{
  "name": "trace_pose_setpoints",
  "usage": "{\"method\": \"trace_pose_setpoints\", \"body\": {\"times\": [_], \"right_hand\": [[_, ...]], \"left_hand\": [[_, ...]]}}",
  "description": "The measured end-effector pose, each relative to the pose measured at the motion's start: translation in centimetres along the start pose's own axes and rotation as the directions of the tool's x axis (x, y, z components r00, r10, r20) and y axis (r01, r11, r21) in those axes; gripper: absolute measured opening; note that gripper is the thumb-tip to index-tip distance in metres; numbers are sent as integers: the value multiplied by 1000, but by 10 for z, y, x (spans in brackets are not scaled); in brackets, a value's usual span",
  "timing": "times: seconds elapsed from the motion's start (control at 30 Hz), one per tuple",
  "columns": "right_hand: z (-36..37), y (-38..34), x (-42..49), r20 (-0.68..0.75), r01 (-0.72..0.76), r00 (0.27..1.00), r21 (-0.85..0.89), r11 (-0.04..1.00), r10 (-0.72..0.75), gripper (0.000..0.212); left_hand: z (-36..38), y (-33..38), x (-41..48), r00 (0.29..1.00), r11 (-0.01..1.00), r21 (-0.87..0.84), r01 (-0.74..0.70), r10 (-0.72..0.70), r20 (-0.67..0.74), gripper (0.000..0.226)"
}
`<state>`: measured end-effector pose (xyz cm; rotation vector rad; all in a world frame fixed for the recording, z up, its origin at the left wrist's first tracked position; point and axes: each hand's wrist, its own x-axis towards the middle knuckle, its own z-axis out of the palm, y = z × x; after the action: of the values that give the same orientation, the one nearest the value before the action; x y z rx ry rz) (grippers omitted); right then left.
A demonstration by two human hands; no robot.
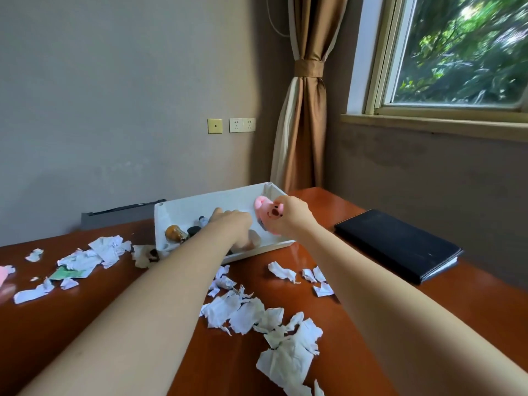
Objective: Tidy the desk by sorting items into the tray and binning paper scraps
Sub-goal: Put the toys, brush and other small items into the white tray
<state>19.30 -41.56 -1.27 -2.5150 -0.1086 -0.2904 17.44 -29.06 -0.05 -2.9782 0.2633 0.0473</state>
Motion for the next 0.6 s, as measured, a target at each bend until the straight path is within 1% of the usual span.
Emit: {"method": "trace_pose_setpoints", "body": {"times": [0.03, 0.1, 0.17, 0.2, 0.27, 0.3, 0.37, 0.4, 0.5, 0.57, 0.6], "right_hand": [[3, -2, 3, 26, -23, 999, -59, 998, 25, 31], [9, -3, 7, 30, -56, 998, -125, 991, 60, 29], [15, -5, 8, 48, -39, 998, -171, 984, 48, 28], [16, -5, 8, 67, -34, 997, -177, 984, 46, 26], [19, -2, 5, 103, -31, 994, -158, 987, 47, 26], [20, 0, 3, 105, -30, 993, -150, 988, 46, 28], [21, 1, -2, 111, -29, 993, -152, 988, 46, 29], [22, 1, -4, 116, -34, 992, -157, 987, 52, 29], [17, -4, -6, 106, -54, 992, -138, 989, 69, 33], [8, -8, -8, 114, -27, 993, -126, 992, 42, 28], [1, -11, -12, 121, -10, 992, -148, 989, 28, 33]], "left_hand": [[1, 0, 1, 1000, 1000, 2, 4, -4, 12, 23], [4, 0, 4, 1000, 1000, 5, 12, -12, 21, 22], [6, 0, 4, 999, 999, 11, 31, -32, 22, 26], [6, 0, 4, 999, 999, 13, 30, -30, 20, 25], [7, 0, 7, 999, 1000, 16, 13, -13, 31, 15], [6, 0, 7, 999, 1000, 13, 11, -11, 40, 15], [3, 1, 5, 998, 1000, 5, 11, -11, 62, 24], [2, 2, 5, 998, 1000, 0, 11, -11, 62, 23], [-3, 2, -1, 1000, 1000, -6, 10, -9, 30, 20], [-7, 1, -5, 1000, 1000, -15, 7, -7, 3, 16], [-9, 1, -9, 1000, 1000, -26, 9, -10, -14, 19]]}}
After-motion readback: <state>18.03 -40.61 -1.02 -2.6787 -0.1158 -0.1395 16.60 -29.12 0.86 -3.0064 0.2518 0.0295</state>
